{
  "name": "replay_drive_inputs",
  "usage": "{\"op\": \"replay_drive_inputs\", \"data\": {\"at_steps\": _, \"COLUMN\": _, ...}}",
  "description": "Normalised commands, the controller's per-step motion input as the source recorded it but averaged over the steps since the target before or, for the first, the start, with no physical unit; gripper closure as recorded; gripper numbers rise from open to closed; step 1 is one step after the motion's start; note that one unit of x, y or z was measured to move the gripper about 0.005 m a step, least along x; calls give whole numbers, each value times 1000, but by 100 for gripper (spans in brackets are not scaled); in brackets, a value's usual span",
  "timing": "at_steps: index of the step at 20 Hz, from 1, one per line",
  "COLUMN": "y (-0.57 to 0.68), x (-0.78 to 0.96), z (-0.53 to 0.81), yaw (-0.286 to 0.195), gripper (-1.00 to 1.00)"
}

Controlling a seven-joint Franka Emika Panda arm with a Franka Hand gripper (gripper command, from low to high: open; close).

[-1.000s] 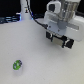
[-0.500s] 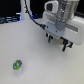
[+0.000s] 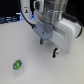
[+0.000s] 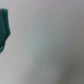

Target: Open the kcup holder, insert the kcup into the holder, and close the kcup holder

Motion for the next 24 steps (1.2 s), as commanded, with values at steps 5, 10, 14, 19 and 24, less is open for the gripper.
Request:
{"op": "replay_drive_inputs", "data": {"at_steps": 5, "y": -695, "x": 84, "z": 69, "yaw": -211, "gripper": -100}}
{"op": "replay_drive_inputs", "data": {"at_steps": 10, "y": -678, "x": 35, "z": 17, "yaw": -220, "gripper": -100}}
{"op": "replay_drive_inputs", "data": {"at_steps": 14, "y": -666, "x": 79, "z": 10, "yaw": -218, "gripper": -100}}
{"op": "replay_drive_inputs", "data": {"at_steps": 19, "y": -597, "x": 291, "z": 10, "yaw": -208, "gripper": -100}}
{"op": "replay_drive_inputs", "data": {"at_steps": 24, "y": -360, "x": 398, "z": -61, "yaw": -190, "gripper": -100}}
